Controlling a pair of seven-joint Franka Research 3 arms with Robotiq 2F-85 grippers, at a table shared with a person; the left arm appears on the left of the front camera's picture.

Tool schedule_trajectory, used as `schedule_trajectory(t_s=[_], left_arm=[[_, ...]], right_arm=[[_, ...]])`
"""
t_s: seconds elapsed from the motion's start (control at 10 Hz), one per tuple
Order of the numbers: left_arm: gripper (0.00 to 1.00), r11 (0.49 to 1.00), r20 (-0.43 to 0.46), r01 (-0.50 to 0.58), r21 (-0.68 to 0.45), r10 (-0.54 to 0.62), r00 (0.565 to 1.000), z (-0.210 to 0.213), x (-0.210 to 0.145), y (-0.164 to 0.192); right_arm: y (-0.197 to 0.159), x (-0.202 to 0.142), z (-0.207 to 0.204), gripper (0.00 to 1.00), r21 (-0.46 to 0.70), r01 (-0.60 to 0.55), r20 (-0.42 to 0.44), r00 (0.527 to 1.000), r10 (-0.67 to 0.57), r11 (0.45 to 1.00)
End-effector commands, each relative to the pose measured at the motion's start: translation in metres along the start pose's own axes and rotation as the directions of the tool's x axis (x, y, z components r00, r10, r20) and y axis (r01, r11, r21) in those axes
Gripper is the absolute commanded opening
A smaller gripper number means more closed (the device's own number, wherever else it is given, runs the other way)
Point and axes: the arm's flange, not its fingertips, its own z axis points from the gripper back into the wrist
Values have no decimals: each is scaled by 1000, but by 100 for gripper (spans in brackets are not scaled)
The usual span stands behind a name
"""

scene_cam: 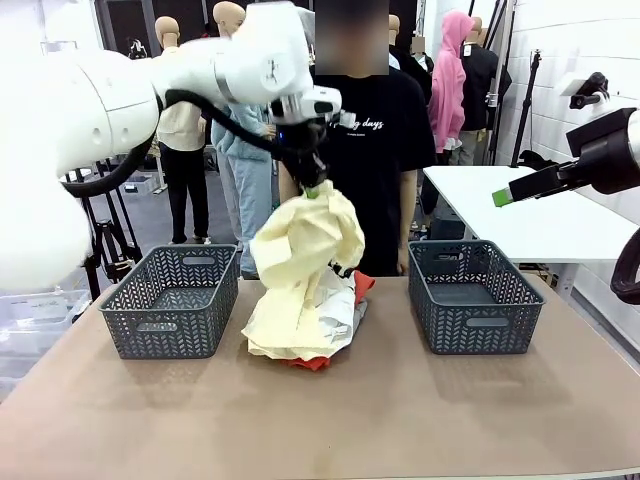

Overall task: Sort the tops and bottoms.
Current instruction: Lift clothes from the center of the table with your left hand.

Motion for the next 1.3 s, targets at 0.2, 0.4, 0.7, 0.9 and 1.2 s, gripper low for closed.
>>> schedule_trajectory(t_s=[0.2, 0.4, 0.7, 0.9, 1.2], left_arm=[[0, 992, 88, 97, 83, -104, 991, 71, 132, 27], [0, 983, 117, 130, 132, -145, 982, 93, 145, 5], [0, 995, 97, 81, 59, -87, 992, 37, 21, -20], [0, 994, 91, 87, 66, -93, 991, 34, 23, -25], [0, 980, 142, 82, 179, -109, 984, 100, 22, -42]], right_arm=[[-1, -1, -1, 100, 7, 8, -6, 1000, -8, 1000], [-1, -1, -1, 100, 7, 8, -6, 1000, -8, 1000], [-1, -1, -1, 100, 7, 8, -6, 1000, -8, 1000], [-1, -1, -1, 100, 7, 8, -6, 1000, -8, 1000], [-1, -1, -1, 100, 7, 8, -6, 1000, -8, 1000]])
